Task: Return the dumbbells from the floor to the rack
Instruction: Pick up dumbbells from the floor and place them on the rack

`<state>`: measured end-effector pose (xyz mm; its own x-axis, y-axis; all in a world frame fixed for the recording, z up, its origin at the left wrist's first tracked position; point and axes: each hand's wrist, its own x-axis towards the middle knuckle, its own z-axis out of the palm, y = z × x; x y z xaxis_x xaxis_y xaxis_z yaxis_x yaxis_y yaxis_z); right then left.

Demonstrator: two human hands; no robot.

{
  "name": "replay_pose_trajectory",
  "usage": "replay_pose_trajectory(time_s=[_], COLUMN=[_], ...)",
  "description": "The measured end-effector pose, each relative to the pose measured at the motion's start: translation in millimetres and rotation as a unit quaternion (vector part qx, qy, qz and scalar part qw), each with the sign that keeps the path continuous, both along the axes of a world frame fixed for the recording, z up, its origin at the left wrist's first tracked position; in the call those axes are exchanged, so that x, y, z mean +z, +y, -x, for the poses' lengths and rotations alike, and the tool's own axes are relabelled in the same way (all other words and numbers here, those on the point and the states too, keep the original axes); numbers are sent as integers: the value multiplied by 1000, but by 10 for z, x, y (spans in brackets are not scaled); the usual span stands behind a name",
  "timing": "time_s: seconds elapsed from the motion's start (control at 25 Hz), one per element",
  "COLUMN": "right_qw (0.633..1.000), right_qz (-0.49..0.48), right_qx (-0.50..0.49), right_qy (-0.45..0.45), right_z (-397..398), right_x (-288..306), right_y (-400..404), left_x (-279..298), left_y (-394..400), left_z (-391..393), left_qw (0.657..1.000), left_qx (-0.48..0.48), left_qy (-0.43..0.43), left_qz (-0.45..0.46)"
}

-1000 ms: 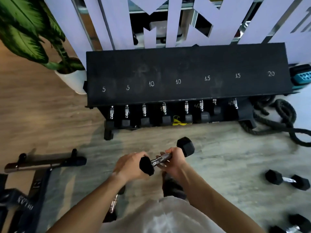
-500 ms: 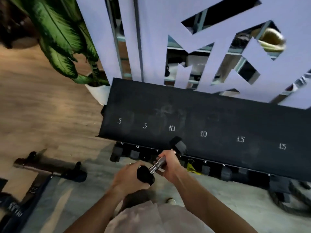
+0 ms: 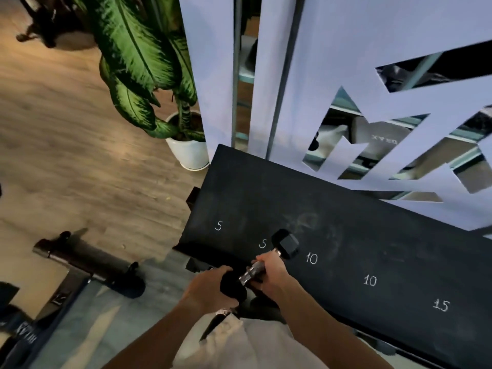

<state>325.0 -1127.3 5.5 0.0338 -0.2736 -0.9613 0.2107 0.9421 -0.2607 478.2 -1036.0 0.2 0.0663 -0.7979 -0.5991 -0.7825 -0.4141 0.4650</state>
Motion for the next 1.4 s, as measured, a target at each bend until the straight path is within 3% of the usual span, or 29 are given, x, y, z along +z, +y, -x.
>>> replay_pose_trajectory(time_s=[0.2, 0.48, 0.76, 1.16, 1.4], right_qw=[999, 987, 975, 956, 905], right_qz=[-5, 4, -7, 56, 87], right_qx=[28, 155, 217, 278, 397], right_qy=[42, 41, 53, 73, 123], right_z=[-282, -631, -849, -855, -812], right_x=[-204, -492, -825, -965, -973], right_y=[-316, -785, -1006, -985, -834], left_x=[-107, -308, -589, -647, -426], left_y=[-172, -463, -551, -550, -246], left_z=[-173, -239, -238, -154, -69], left_qw=[999, 992, 979, 970, 958], left_qx=[37, 80, 121, 197, 262], left_qy=[11, -60, -124, -31, 13], left_qz=[-33, -79, -111, -143, -115])
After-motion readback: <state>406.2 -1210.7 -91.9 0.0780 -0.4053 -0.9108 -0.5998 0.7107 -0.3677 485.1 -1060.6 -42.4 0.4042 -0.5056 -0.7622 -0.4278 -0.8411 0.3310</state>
